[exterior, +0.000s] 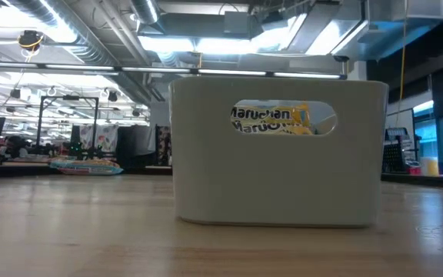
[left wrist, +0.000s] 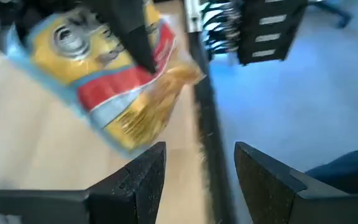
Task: Sort Maruchan noodles
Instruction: Put the blue noodle pack into the gray bin
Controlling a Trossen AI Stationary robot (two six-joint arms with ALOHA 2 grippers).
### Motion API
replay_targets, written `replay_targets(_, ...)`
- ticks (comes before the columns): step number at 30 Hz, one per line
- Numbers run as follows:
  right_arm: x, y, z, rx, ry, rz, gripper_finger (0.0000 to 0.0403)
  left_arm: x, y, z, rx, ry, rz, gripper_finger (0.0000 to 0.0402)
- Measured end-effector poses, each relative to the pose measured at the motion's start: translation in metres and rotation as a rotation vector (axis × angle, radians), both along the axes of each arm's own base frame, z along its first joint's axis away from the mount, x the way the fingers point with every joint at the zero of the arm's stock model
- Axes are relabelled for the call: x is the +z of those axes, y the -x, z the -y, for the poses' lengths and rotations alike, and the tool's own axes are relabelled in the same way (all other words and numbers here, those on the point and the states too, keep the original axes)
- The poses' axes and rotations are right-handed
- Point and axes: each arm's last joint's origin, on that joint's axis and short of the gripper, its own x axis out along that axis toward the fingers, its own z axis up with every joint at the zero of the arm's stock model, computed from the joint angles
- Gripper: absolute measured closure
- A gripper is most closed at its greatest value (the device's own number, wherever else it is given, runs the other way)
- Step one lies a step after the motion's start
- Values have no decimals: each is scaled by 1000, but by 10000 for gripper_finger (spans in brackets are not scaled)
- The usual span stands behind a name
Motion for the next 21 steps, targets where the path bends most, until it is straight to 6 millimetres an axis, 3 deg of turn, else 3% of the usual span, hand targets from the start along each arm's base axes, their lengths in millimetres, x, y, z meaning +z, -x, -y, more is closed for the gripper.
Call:
replay_targets(7,50,-14,-8,65,179,82,303,31,40,-1,31,-103,-128,216)
replay_targets(11,82,-27,-3,58,269,158,299,37,62,2,41,-140,-210,216)
replay_targets(16,107,-53,17,39,340,252,289,42,79,9,20,-172,-235,216)
replay_targets(21,112,-80,49,17,407,290,297,27,89,12,19,-204,-269,216)
